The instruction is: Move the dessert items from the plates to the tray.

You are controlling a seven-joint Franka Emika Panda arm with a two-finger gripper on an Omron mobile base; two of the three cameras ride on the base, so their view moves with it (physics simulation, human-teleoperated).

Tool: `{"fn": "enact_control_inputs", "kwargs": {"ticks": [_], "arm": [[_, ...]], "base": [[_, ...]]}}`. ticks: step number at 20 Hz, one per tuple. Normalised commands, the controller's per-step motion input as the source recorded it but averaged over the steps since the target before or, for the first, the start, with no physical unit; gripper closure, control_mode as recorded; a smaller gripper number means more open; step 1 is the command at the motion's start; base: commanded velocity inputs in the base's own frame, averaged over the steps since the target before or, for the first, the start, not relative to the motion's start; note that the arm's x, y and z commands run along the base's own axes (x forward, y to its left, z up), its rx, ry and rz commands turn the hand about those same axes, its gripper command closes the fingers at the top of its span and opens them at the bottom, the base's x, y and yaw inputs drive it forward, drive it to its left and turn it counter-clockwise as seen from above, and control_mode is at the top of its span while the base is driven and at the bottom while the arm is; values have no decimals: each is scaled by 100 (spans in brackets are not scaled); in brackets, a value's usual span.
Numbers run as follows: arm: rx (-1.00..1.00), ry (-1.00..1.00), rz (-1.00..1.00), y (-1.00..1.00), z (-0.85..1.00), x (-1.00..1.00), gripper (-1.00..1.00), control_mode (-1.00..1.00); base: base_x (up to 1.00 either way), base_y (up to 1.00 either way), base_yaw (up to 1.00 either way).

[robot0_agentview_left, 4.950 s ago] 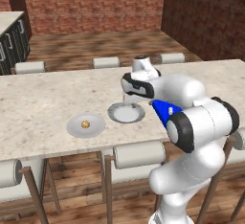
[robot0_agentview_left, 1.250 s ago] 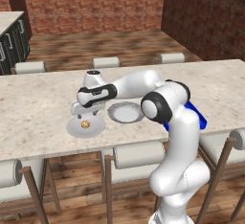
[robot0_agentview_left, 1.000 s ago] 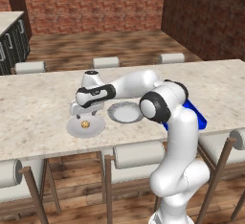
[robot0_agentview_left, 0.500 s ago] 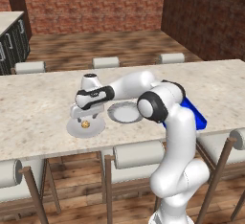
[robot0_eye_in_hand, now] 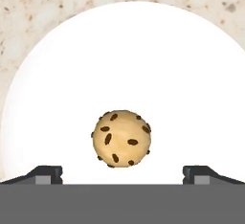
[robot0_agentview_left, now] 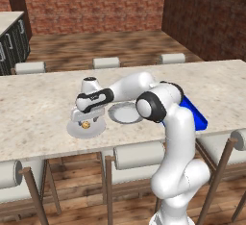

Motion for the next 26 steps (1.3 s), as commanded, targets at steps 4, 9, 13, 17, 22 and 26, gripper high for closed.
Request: {"fn": "enact_control_inputs", "kwargs": {"ticks": [4, 9, 13, 17, 22, 26], "arm": [[0, 0, 0, 1, -16, 3, -100, -100], [0, 0, 0, 0, -7, 4, -100, -100], [0, 0, 0, 1, -8, 17, -100, -100], [0, 0, 0, 5, -7, 21, -100, -100], [0, 0, 0, 1, -11, 2, -100, -100], [0, 0, 0, 2, -8, 0, -100, -100]], "base": [[0, 0, 0], [0, 0, 0], [0, 0, 0], [0, 0, 0], [0, 0, 0], [0, 0, 0]]}}
